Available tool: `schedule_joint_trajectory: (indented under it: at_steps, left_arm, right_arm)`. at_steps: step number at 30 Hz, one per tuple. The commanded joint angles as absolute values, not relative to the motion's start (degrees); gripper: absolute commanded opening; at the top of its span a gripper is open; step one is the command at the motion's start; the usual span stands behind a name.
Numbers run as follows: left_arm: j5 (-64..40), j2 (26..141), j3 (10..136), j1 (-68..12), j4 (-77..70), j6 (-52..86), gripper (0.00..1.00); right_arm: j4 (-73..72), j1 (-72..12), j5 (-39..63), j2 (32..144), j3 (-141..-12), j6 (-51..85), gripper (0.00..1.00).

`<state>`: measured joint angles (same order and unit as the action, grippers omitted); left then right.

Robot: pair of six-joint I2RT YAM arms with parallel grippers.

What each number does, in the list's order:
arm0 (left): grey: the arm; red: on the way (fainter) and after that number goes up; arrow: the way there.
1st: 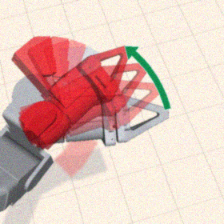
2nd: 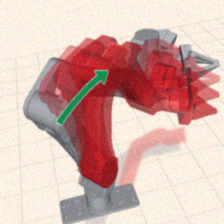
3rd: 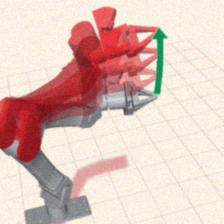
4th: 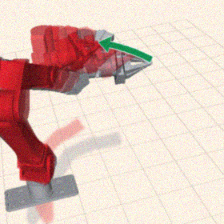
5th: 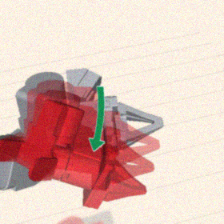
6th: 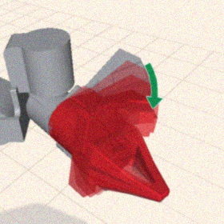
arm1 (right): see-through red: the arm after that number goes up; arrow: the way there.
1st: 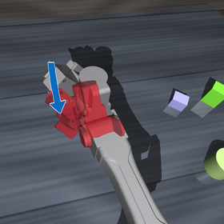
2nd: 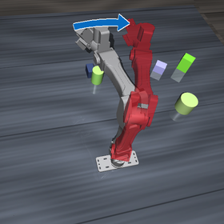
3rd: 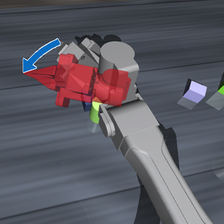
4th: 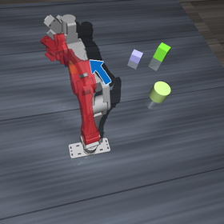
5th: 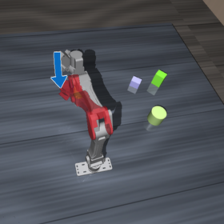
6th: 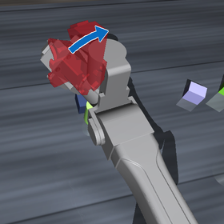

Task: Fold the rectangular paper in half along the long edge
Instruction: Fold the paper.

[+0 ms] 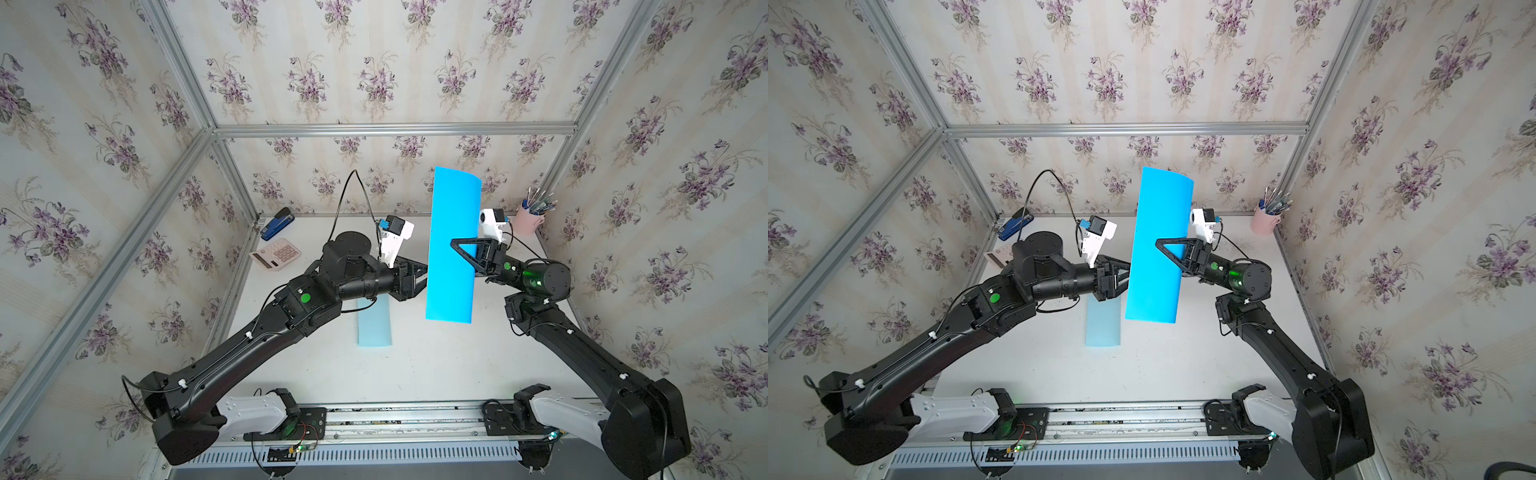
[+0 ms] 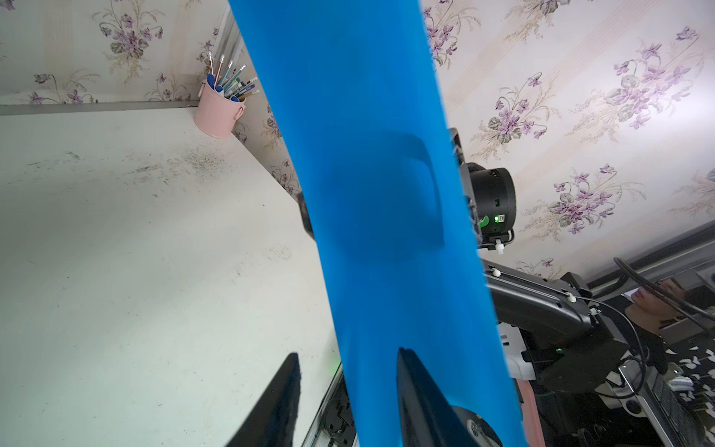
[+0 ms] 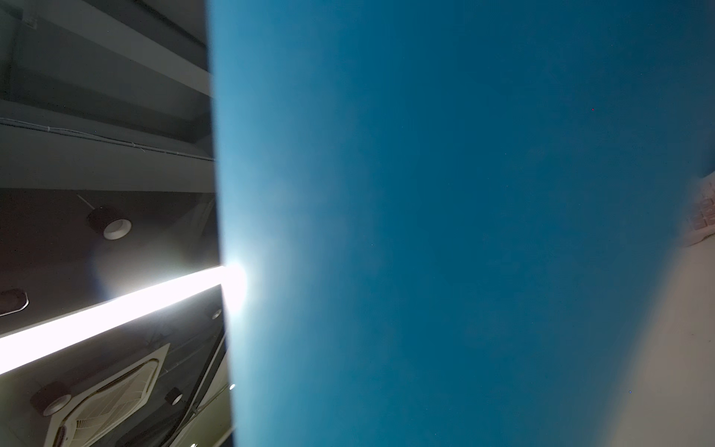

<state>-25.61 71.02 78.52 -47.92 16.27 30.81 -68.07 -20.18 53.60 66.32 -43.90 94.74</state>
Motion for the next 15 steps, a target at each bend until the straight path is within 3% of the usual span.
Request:
schedule_joint_trajectory:
  at_steps: [1,4,11,15]
  left_arm:
    - [-28.8,71.5,79.1,-47.9,13.3,31.6,0.43]
    - [-29.6,71.8,79.0,-47.9,12.7,31.9,0.36]
    - [-30.6,72.1,78.5,-47.9,11.6,32.6,0.02]
    - [-30.4,72.0,78.1,-47.9,11.5,32.4,0.00]
  right_arm:
    - [-74.7,-20.2,54.0,67.2,-43.9,98.1,0.54]
    - [-76.8,-20.3,53.8,67.8,-43.5,98.9,0.54]
    - [-78.9,-20.3,52.7,68.7,-42.2,99.6,0.54]
    - [-77.9,-20.2,52.3,68.3,-42.6,98.6,0.56]
